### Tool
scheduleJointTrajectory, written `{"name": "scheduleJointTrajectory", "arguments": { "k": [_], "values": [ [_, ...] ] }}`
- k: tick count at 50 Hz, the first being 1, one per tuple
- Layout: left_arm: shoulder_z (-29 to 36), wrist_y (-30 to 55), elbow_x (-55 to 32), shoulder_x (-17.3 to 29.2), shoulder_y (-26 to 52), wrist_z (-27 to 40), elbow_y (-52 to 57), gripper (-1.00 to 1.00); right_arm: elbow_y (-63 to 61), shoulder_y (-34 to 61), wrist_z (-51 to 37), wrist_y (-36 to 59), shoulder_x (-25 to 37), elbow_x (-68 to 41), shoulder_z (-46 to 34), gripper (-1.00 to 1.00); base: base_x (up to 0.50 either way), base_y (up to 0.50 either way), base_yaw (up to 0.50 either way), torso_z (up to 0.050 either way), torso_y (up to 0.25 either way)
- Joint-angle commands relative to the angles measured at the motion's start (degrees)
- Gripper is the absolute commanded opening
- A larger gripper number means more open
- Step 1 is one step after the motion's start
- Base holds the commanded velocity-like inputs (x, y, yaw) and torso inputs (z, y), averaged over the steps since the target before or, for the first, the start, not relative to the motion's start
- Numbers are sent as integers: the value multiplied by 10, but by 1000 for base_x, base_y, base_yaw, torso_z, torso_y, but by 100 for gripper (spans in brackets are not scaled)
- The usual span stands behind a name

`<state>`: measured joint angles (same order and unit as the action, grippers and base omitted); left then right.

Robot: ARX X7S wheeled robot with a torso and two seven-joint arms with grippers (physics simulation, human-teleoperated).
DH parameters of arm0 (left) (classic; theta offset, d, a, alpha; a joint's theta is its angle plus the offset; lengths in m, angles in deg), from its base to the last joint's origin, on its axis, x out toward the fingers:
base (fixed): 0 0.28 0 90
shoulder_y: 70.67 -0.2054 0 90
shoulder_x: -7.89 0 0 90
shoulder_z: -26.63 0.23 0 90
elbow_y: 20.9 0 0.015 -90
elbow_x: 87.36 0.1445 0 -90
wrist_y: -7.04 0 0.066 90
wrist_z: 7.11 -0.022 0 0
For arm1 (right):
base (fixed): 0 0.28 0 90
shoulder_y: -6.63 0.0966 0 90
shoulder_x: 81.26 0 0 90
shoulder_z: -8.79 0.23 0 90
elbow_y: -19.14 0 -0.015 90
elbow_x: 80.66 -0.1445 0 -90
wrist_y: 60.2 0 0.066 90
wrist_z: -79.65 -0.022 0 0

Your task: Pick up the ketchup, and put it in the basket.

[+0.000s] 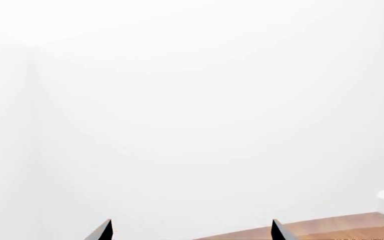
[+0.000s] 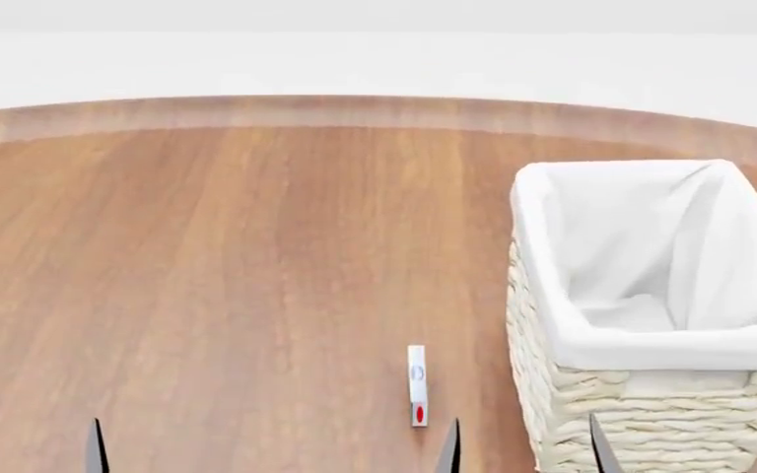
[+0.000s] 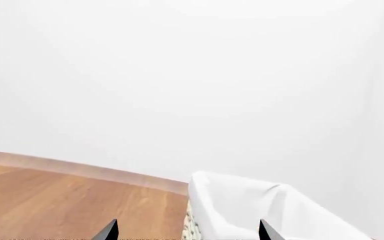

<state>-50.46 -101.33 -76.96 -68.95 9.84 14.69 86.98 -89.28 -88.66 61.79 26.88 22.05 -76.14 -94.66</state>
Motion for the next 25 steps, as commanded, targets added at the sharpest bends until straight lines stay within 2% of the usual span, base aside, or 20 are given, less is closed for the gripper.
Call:
{"name": "scheduleJointTrajectory", "arguments": {
  "k": [1,25],
  "values": [
    [-10,4,6,-8,2,-11,-1,100,4,-1,11,-4,-7,11,7,100,0,0,0,0,0],
    [-5,3,6,0,2,-1,-3,100,2,-2,-2,-6,-1,13,2,100,0,0,477,0,0]
  ]
}}
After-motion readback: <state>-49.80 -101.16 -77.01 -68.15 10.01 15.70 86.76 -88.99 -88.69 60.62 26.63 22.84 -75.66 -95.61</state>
